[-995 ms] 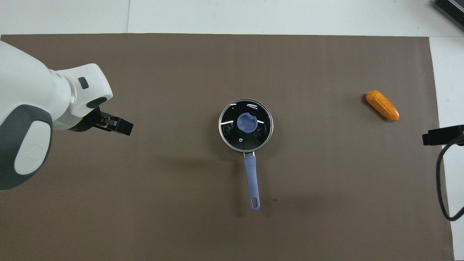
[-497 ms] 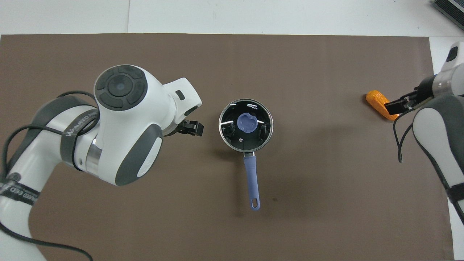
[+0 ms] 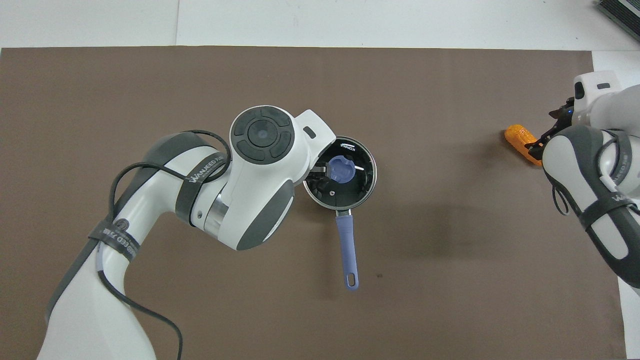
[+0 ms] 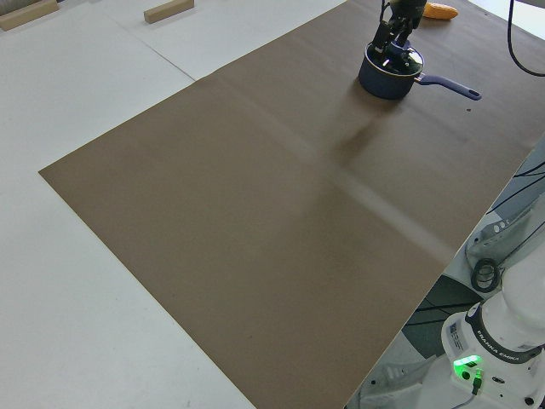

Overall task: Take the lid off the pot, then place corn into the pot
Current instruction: 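Reach the left gripper to the lid knob while the right gripper grasps the corn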

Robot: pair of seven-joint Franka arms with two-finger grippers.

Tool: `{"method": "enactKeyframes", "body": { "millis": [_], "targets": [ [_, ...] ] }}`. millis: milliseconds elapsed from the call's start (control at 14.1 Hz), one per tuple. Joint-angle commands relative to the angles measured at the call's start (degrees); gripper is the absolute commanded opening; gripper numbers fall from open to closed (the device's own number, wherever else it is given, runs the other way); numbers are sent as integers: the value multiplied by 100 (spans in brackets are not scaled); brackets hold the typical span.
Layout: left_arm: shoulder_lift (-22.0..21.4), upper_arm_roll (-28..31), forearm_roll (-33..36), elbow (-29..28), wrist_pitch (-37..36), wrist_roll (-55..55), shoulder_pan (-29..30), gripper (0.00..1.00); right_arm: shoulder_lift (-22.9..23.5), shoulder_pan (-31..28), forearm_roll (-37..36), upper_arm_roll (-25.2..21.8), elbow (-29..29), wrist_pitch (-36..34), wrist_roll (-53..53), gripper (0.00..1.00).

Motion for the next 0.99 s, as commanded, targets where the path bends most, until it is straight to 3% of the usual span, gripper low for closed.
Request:
{"method": "enactKeyframes", "body": {
  "millis": [0, 497, 710, 923],
  "targets": [
    [616, 100, -32, 977, -214, -503, -228, 100, 310, -235, 365, 46, 96, 131, -614, 100],
    [1329, 127, 100, 1672, -92, -1102, -562, 100, 574, -51, 410, 46, 61, 492, -466, 100],
    [1365, 109, 292, 1673, -83, -1111, -571, 100, 662, -104, 673, 46, 79, 483, -457, 100],
    [1426, 109, 451, 1647, -118, -1111, -650, 100, 662, -148, 630, 37, 96, 510, -492, 85]
  ]
}}
